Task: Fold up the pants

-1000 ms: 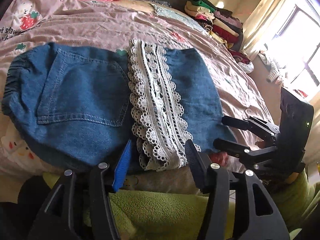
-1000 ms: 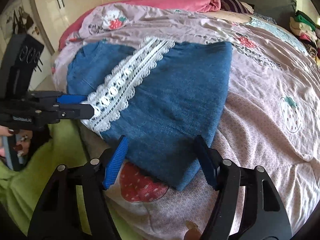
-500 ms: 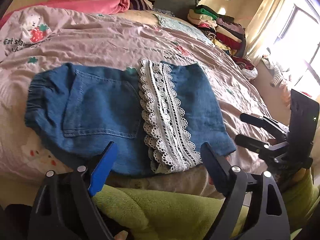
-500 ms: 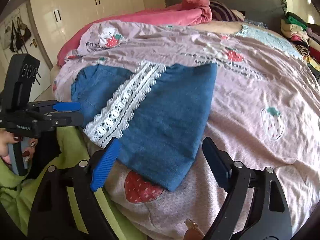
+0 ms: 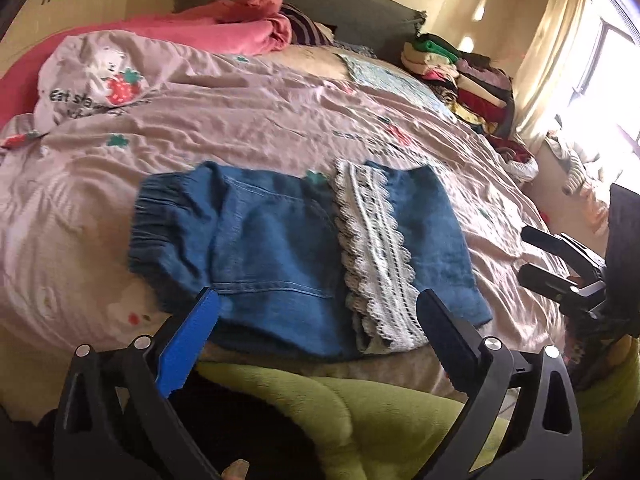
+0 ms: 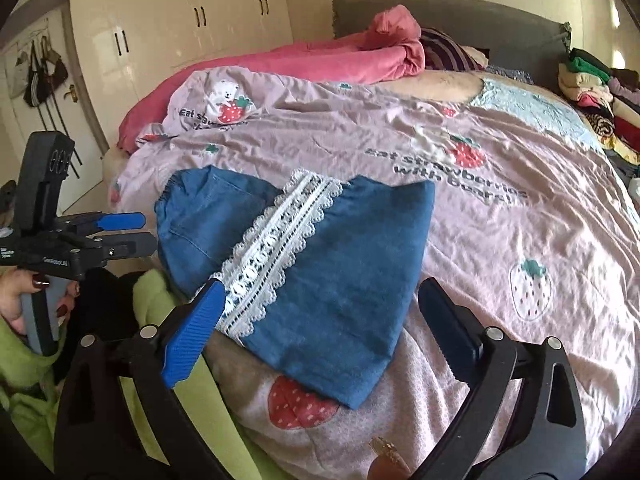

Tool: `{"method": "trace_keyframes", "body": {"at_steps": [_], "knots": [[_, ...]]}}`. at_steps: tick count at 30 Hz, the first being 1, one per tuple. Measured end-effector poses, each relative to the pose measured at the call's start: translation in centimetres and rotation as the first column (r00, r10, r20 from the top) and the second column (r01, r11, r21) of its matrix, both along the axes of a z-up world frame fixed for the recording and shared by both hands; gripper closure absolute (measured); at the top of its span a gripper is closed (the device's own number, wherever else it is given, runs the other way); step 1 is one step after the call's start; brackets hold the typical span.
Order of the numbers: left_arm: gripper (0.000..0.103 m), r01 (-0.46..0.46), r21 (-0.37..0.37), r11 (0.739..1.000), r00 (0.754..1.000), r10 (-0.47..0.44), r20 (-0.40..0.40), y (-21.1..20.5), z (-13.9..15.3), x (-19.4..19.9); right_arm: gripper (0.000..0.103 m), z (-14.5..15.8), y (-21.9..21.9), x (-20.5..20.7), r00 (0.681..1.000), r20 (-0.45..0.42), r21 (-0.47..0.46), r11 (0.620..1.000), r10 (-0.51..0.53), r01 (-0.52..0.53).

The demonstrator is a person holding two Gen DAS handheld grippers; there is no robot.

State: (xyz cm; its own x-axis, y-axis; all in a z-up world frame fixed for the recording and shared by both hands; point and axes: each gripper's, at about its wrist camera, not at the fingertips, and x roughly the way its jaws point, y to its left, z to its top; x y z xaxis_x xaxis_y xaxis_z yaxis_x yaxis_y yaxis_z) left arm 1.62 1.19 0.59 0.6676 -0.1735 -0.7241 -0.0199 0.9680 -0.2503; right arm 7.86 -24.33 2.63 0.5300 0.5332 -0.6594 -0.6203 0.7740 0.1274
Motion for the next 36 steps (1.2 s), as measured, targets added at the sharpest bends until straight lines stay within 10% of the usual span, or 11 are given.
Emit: {"method": "trace_keyframes", "body": {"at_steps": [36], "knots": [[0.005,-0.202,-0.140,0.969,0.979,0.199,-0.035,10.1,-3.7,-1.3,0.009,1.1,17.4,5.8,0.951,-0.031,-0.070,0.949,0.306,-0.308]]}}
